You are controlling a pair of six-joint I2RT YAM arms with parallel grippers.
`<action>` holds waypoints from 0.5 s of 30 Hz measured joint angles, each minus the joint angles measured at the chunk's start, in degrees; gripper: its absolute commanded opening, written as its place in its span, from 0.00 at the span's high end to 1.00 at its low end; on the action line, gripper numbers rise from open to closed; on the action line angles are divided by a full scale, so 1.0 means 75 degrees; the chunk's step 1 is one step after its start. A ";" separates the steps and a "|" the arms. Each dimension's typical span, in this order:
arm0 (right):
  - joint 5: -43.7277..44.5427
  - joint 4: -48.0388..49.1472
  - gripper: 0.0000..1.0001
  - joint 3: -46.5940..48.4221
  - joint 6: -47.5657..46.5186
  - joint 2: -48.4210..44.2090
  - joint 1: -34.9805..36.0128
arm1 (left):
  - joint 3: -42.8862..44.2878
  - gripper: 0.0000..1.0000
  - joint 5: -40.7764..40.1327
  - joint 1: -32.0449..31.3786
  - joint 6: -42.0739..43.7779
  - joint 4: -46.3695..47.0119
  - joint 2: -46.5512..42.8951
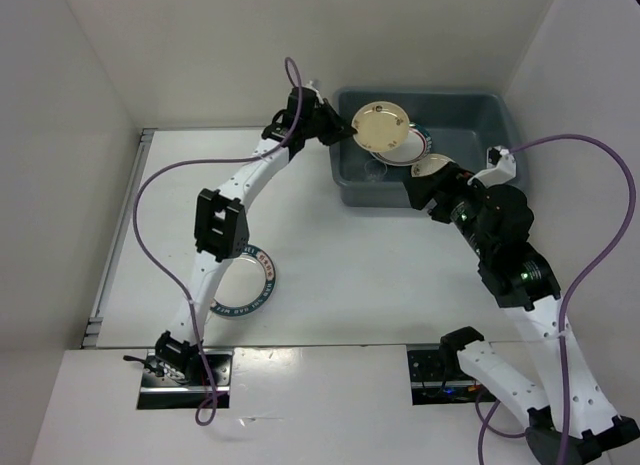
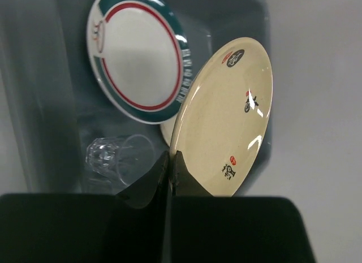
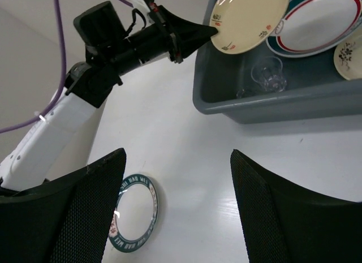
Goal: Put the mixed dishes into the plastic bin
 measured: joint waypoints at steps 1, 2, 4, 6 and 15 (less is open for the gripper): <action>0.0026 -0.0096 0.20 -0.0020 0.0038 -0.0070 0.0000 | 0.0070 1.00 -0.0128 -0.0050 0.0000 -0.0061 0.0140; 0.0035 -0.0187 0.20 -0.0052 0.0070 -0.0143 0.0000 | 0.0143 1.00 -0.0254 -0.0119 0.0000 -0.0093 0.0294; 0.0076 -0.0353 0.20 -0.0146 0.0163 -0.0286 0.0000 | 0.0341 1.00 -0.0513 -0.0245 0.0009 -0.0146 0.0565; 0.0090 -0.0525 0.20 -0.0251 0.0259 -0.0437 0.0000 | 0.0618 0.97 -0.0804 -0.0399 0.0020 -0.0195 0.0851; -0.0026 -0.1148 0.20 -0.0755 0.0866 -0.1116 -0.0003 | 0.1527 0.98 -0.2020 -0.1043 0.0047 -0.0294 0.1670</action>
